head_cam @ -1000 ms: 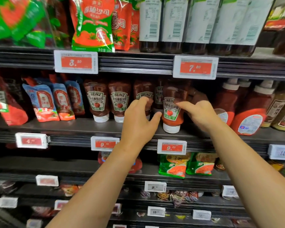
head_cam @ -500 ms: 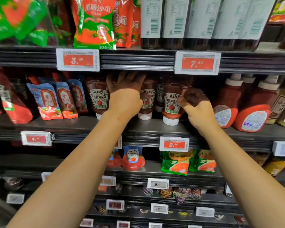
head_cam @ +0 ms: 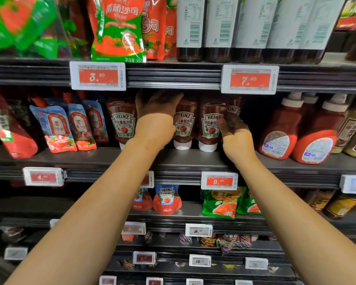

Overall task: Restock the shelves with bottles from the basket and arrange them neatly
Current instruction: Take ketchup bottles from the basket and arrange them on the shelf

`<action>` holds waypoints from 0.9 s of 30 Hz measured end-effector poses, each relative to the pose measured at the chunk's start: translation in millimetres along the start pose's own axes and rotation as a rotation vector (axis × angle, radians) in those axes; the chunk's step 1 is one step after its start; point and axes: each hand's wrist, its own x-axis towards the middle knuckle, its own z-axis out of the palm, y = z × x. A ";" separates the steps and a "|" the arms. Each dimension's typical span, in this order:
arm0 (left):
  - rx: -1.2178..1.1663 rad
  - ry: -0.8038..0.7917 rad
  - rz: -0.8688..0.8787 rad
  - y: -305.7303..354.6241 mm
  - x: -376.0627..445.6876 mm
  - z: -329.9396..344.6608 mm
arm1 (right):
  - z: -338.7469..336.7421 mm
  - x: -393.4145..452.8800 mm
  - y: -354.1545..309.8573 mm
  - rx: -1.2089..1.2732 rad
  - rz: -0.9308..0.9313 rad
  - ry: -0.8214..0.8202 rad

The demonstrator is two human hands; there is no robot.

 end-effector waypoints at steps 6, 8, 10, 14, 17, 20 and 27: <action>-0.051 0.026 0.061 -2.8 -5.8 -1.1 | 1.7 -7.0 -6.2 -0.019 0.029 -0.005; -0.049 0.038 0.090 -2.6 -12.5 -2.7 | -0.2 -11.4 -9.1 -0.074 0.043 -0.013; -0.136 0.088 0.096 -0.9 -25.1 -6.5 | -2.8 -18.3 -10.9 -0.186 0.027 0.000; -0.436 0.371 0.122 -0.4 -69.4 -2.9 | -12.1 -42.4 -12.8 -0.388 -0.057 0.089; -0.645 0.424 0.212 -8.8 -112.6 13.3 | -17.5 -68.8 -15.1 -0.406 -0.143 0.149; -0.744 0.315 0.230 -19.8 -163.4 41.8 | -21.5 -104.6 -7.4 -0.402 -0.135 0.240; -0.838 -0.114 0.217 -29.8 -296.9 121.6 | -41.5 -208.3 45.6 -0.526 -0.080 0.245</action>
